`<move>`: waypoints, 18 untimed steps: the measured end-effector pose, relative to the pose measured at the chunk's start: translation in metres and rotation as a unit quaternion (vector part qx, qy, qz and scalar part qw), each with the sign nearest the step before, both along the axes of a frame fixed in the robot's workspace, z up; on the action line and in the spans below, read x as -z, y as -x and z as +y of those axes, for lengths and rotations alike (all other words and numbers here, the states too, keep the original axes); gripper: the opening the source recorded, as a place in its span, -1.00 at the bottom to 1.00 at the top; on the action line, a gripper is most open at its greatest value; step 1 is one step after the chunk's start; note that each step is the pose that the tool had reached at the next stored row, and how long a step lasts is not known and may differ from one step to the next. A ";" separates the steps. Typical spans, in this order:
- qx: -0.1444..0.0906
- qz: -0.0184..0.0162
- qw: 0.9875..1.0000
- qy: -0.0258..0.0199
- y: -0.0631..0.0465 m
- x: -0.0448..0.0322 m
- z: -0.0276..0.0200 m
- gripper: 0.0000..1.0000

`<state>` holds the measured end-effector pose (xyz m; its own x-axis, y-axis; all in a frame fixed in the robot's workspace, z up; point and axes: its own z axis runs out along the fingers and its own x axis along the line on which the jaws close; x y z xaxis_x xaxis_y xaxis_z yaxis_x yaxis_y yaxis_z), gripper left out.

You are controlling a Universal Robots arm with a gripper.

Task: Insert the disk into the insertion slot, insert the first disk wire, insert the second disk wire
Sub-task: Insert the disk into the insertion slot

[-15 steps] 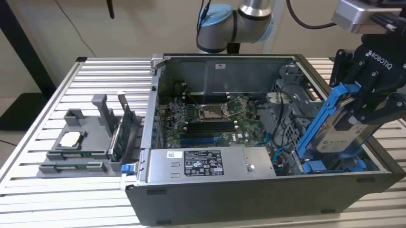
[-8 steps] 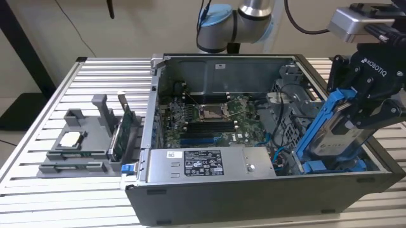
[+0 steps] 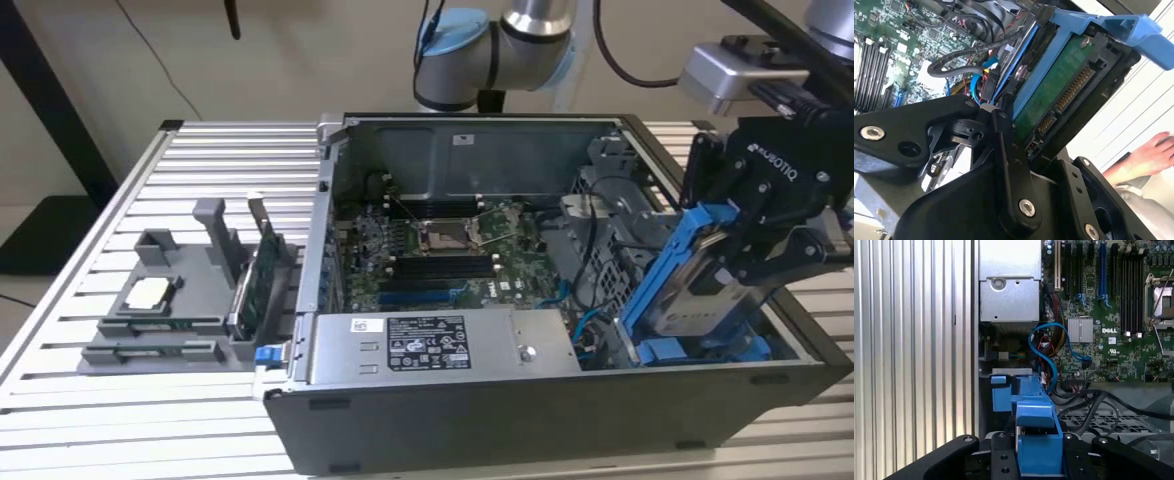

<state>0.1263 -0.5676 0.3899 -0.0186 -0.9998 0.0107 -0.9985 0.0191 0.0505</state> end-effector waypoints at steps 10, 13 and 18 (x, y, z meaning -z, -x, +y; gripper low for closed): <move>0.000 0.000 1.000 0.002 0.000 0.0046 0.0000 -0.35; 0.000 0.000 1.000 0.002 0.000 0.0047 0.0000 -0.35; 0.000 0.000 1.000 0.002 0.000 0.0047 0.0000 -0.35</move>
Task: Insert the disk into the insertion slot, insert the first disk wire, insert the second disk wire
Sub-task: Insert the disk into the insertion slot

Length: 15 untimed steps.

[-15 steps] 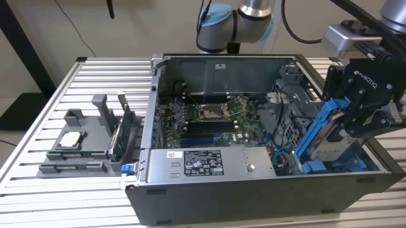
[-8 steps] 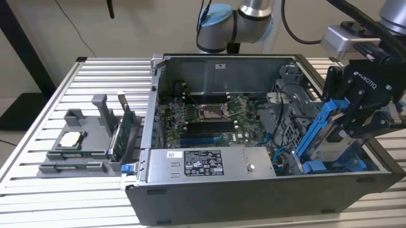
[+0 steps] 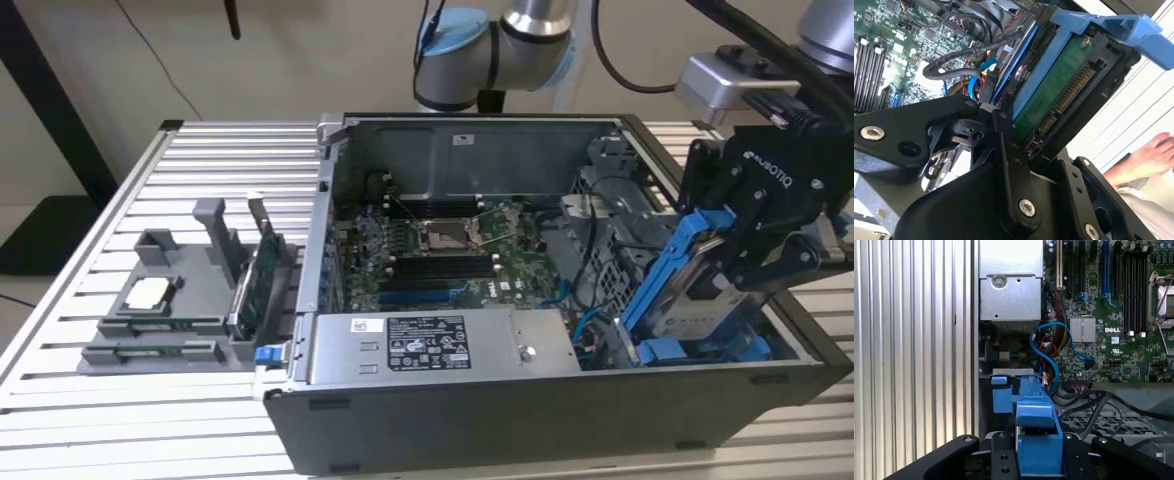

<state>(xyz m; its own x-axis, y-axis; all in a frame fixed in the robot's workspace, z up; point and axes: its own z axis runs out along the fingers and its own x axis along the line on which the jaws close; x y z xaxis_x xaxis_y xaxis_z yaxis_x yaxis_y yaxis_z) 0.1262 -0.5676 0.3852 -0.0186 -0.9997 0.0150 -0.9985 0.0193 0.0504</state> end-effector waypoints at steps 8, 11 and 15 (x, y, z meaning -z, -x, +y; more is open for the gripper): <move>0.000 0.000 1.000 0.000 0.000 -0.0002 0.0000 -0.18; 0.000 0.000 1.000 0.000 0.000 -0.0013 0.0000 -0.18; 0.000 0.000 1.000 0.000 0.000 -0.0033 0.0000 -0.18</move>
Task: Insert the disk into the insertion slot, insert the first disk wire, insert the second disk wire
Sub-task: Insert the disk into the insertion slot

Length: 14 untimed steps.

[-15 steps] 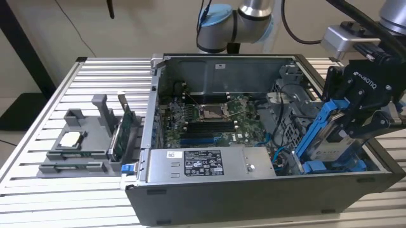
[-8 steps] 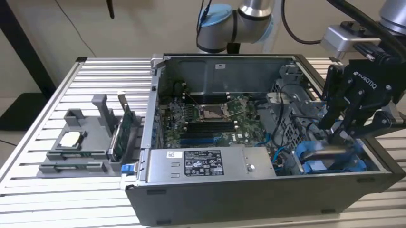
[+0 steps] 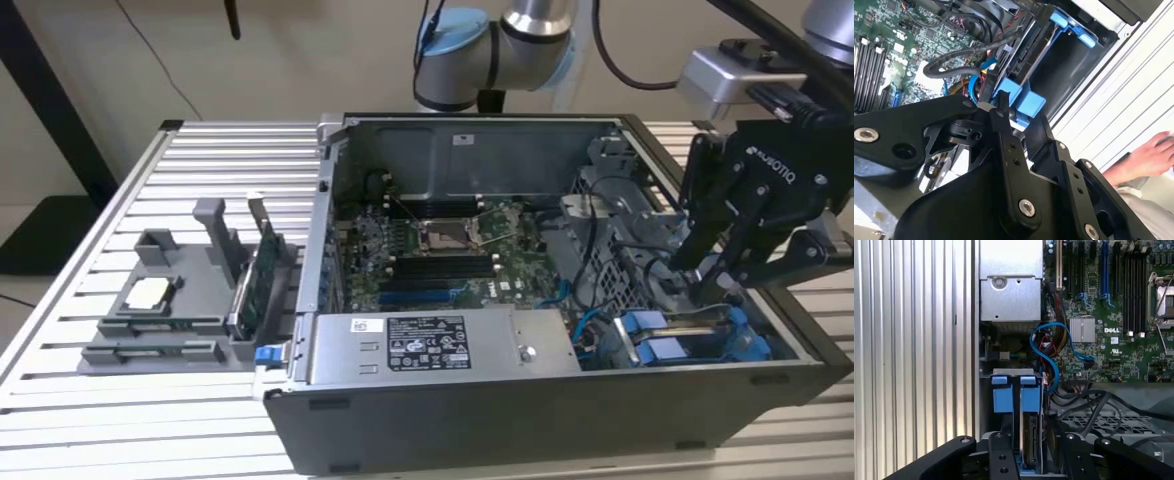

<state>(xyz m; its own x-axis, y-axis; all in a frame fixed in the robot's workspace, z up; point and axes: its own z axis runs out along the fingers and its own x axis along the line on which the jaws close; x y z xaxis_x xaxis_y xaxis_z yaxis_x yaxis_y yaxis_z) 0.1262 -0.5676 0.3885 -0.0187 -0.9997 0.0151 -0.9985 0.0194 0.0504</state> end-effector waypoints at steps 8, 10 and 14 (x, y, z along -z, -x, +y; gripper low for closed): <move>0.000 0.000 1.000 0.000 0.000 -0.0022 0.0001 -0.18; 0.000 0.000 1.000 0.000 0.000 -0.0024 0.0005 -0.18; 0.000 0.000 1.000 0.000 0.000 -0.0060 0.0012 -0.18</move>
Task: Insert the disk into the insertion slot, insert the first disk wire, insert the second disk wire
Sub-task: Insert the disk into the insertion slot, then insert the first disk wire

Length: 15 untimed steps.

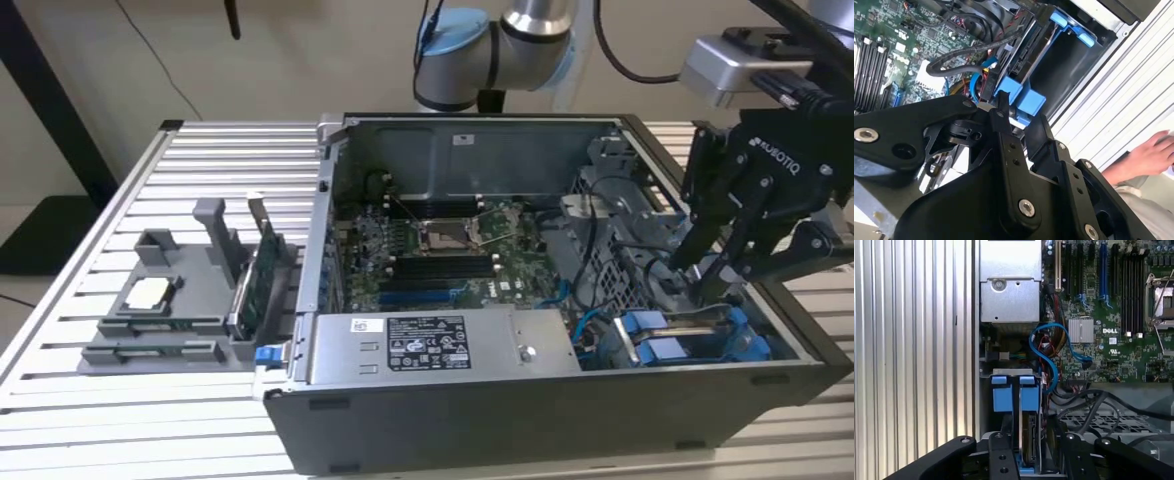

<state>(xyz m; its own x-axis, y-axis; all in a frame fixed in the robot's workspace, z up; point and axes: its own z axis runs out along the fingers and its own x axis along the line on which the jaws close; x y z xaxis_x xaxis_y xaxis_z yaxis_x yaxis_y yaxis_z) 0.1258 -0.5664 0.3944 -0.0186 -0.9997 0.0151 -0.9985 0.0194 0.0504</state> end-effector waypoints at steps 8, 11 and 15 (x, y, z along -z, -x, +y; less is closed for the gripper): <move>-0.001 0.000 1.000 0.000 0.001 -0.0013 0.0075 -0.18; -0.004 -0.002 1.000 0.000 0.001 -0.0013 0.0108 -0.18; -0.019 -0.007 1.000 -0.002 0.001 -0.0003 0.0123 -0.18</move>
